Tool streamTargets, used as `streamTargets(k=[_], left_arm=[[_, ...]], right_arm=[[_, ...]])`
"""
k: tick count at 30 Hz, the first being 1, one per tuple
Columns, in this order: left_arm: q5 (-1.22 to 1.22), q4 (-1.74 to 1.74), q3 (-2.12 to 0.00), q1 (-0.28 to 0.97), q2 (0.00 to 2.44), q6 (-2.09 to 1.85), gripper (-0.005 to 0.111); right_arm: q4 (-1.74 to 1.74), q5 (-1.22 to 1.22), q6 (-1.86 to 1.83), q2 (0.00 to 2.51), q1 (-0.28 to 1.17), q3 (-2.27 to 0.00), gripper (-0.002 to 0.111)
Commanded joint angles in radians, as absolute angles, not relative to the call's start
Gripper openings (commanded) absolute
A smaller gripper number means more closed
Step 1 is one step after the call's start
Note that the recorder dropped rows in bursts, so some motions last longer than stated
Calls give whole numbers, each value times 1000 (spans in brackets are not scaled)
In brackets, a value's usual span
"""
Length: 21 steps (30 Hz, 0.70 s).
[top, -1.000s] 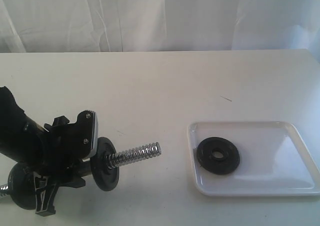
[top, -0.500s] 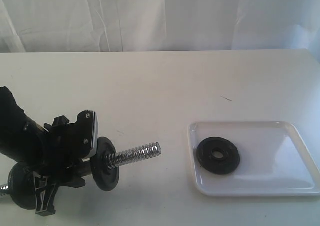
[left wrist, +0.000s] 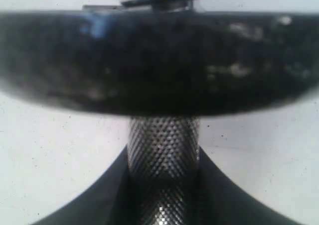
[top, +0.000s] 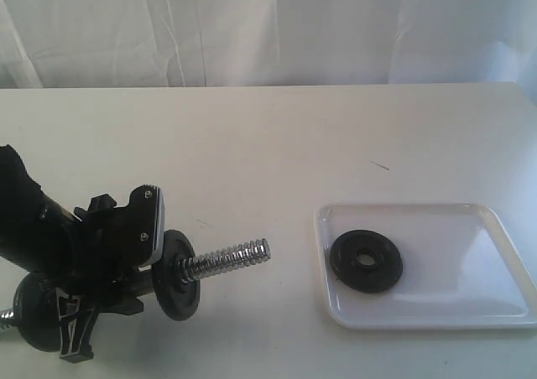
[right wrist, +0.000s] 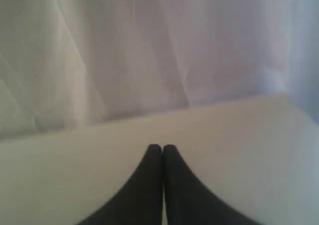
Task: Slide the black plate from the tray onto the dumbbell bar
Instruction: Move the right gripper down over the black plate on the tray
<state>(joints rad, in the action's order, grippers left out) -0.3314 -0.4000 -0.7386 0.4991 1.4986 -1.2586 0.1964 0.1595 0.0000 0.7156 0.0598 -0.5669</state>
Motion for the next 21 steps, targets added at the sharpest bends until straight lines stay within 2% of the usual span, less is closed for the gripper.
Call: streamTargets(k=[1,5,14,18,21], left_arm=[[-304,-451,-759,503,1455,-1256,0],[-305,-458,-759,503,1455,-1256,0],[-307,-493,-759,503,1455,-1253,0],[-305,-607,-759,503,1455,-1253,0],[-303,-607,-759,503,1455,-1255,0]], right_arm=[[214,426,-11,1005,110,-801,0],[254,449,0,1141,113,-896,0],[321,379,-87,1189,146,-907,0],[326,436,-219,1189,229,-919,0],[301,487,-349,1200,352,-957,0]])
